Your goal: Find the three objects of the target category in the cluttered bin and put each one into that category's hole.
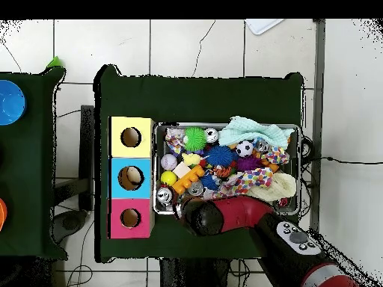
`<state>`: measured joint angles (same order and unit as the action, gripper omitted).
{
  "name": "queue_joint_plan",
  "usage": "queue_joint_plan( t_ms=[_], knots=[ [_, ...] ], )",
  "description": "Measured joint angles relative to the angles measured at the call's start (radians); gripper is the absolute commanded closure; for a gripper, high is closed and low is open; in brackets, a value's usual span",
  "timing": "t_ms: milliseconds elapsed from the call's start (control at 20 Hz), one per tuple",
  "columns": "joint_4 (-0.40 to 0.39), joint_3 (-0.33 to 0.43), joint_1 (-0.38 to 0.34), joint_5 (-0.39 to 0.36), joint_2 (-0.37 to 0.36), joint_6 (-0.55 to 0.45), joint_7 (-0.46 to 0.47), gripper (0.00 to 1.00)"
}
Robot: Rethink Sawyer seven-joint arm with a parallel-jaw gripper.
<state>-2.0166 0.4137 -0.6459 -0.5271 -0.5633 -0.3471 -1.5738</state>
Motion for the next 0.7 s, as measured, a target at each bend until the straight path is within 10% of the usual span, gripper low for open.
queue_joint_plan(
  t_ms=[700],
  knots=[
    [-0.007, 0.0, -0.048, 0.005, 0.043, 0.015, 0.0, 0.0]
  ],
)
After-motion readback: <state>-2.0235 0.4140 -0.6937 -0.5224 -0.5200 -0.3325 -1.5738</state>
